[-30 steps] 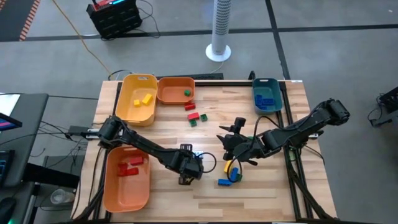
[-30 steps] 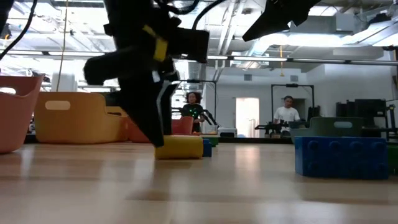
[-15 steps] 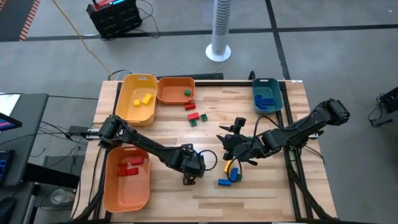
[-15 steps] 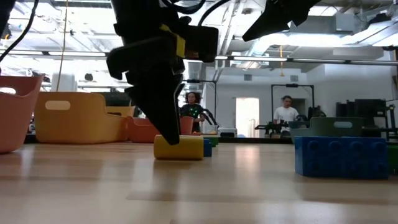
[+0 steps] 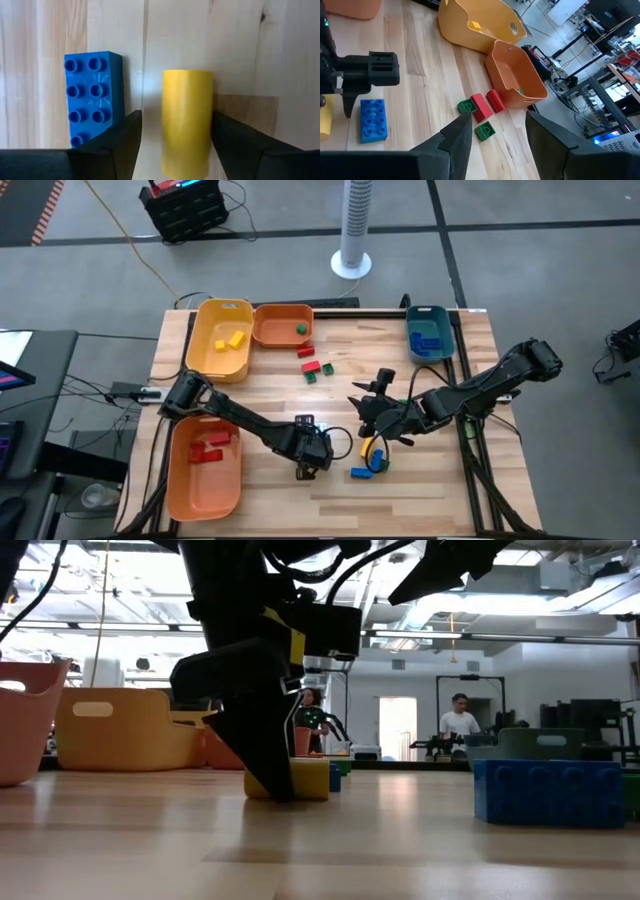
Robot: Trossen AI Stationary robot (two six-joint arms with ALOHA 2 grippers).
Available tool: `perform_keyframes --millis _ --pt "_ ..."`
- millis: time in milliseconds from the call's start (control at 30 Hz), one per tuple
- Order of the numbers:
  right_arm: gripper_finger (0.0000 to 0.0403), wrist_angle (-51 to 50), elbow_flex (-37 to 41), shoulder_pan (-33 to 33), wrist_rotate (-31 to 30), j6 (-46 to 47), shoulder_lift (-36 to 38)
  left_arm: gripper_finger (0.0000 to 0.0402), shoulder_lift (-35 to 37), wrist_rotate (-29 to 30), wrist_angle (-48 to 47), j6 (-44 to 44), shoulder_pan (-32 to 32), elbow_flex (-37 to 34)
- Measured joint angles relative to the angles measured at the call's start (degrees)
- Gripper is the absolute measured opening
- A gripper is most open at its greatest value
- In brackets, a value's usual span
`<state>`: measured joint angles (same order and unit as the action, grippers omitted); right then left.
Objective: Sort blocks
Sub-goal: Put the yellow wooden block into the yellow bin
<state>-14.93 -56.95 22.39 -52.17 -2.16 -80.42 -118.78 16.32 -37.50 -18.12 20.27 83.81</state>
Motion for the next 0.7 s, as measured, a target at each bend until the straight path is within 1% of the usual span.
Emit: perform_keyframes --millis 67,133,300,333,467,700 --pt "0.0196 -0.03 0.00 0.00 0.01 -0.02 0.00 0.0216 -0.02 0.09 0.00 -0.17 0.02 -0.02" --pt "0.0196 -0.16 0.00 0.00 -0.01 0.03 0.00 0.0199 -0.23 -0.48 0.18 -0.17 0.00 -0.01" --pt "0.0196 -0.50 0.00 0.02 0.01 0.00 0.00 0.0127 -0.26 -0.94 0.21 -0.15 0.02 -0.02" --pt "0.0196 -0.49 0.00 0.02 -0.01 0.00 0.00 0.0120 -0.26 -0.92 0.17 -0.15 0.02 -0.02" --pt "0.0196 -0.38 0.00 0.36 -0.38 -0.65 0.00 0.0120 -0.26 -0.61 -0.32 0.73 0.00 -0.02" --pt "0.0196 -0.67 0.00 1.31 -2.22 -0.61 1.09 0.0120 2.26 3.36 -4.22 1.84 -0.13 -0.33"
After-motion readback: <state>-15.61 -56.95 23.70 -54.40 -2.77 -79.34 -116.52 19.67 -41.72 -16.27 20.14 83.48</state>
